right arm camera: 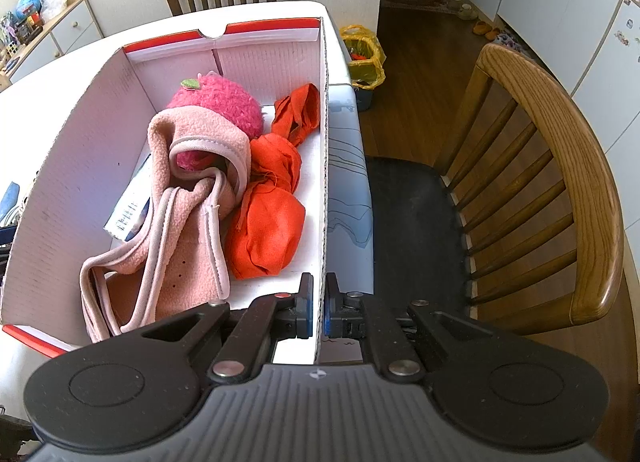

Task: Organize objects
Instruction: 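Close the left gripper on the black glove and lift it, then carry the black glove into the box and open the left gripper, then move the left gripper back to the brown hair tie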

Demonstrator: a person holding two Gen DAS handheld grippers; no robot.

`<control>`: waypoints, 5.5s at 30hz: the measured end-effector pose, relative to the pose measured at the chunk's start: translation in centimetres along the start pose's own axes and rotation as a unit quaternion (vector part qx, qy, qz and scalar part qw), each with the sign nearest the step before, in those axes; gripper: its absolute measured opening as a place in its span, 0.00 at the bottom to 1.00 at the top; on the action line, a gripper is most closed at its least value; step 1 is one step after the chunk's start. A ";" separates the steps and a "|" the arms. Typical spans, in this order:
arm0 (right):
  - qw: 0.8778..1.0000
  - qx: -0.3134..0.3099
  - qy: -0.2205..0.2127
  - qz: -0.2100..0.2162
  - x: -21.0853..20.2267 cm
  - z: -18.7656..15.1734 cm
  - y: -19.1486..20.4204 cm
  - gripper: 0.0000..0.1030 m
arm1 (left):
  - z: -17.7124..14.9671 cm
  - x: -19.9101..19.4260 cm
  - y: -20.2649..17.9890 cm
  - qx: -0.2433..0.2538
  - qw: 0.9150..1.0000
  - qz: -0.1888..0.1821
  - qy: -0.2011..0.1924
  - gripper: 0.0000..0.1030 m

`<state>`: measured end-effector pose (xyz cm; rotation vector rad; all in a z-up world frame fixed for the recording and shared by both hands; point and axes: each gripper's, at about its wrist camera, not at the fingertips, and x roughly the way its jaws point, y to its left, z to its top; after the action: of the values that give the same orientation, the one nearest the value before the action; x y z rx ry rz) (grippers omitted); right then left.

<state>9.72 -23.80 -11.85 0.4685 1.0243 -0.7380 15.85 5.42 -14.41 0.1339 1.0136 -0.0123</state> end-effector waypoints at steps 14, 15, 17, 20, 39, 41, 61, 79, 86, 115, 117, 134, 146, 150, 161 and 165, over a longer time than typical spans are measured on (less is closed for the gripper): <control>1.000 0.007 0.000 -0.001 0.1 0.2 0.1 0.04 | 1.2 -3.1 0.7 -0.032 0.998 -0.045 -0.019 0.01; 1.000 0.007 0.000 -0.001 0.1 0.2 0.1 0.04 | 1.4 -3.6 0.8 -0.037 0.998 -0.051 -0.021 0.01; 1.000 0.008 0.000 0.000 0.1 0.3 0.1 0.04 | 1.8 -4.6 1.3 -0.051 0.996 -0.066 -0.025 0.01; 1.000 0.010 0.000 0.000 0.1 0.3 0.1 0.04 | 2.7 -6.4 1.7 -0.062 0.994 -0.085 -0.039 0.01; 1.000 0.018 -0.003 -0.002 0.1 0.4 0.1 0.04 | 9.0 -16.0 -0.1 -0.010 0.973 -0.162 -0.165 0.01; 1.000 0.018 -0.004 -0.003 0.1 0.4 0.1 0.04 | 9.5 -16.7 -0.7 -0.006 0.969 -0.171 -0.176 0.01; 0.999 0.048 -0.007 -0.012 0.1 0.5 0.1 0.04 | 11.0 -14.4 -10.3 0.080 0.946 -0.286 -0.132 0.01; 0.999 0.049 -0.009 -0.014 0.2 0.3 0.4 0.04 | 8.0 -5.6 -16.0 0.139 0.945 -0.296 -0.013 0.01; 0.999 0.050 -0.008 -0.015 0.1 0.2 0.5 0.04 | 7.2 -3.0 -16.9 0.156 0.949 -0.274 0.021 0.01; 0.998 0.061 -0.008 -0.018 0.3 0.1 0.1 0.04 | 5.6 -3.5 -14.7 0.151 0.957 -0.248 0.020 0.47; 0.998 0.061 -0.008 -0.018 0.3 0.1 0.1 0.04 | 5.7 -3.9 -14.2 0.145 0.959 -0.243 0.011 0.52; 0.998 0.065 -0.008 -0.022 0.3 -0.2 0.1 0.04 | 6.4 -7.1 -8.8 0.058 0.974 -0.211 -0.052 0.75; 0.997 0.068 -0.007 -0.024 0.3 -0.3 0.0 0.04 | 6.1 -8.0 -1.3 -0.038 0.987 -0.141 -0.075 0.85; 0.997 0.070 -0.006 -0.024 0.2 -0.6 -0.1 0.04 | 5.9 -7.9 1.7 -0.074 0.987 -0.113 -0.083 0.98; 0.997 0.074 -0.002 -0.029 0.2 -0.4 -0.2 0.04 | 4.3 -6.0 7.0 -0.129 0.988 -0.049 -0.067 0.99; 0.997 0.076 0.000 -0.031 0.2 -0.4 -0.1 0.04 | 2.9 -4.8 7.8 -0.134 0.989 -0.042 -0.048 0.99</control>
<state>9.45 -23.70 -12.20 0.5694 0.9912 -0.8751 16.35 12.61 -7.96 -0.1528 0.9143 0.0410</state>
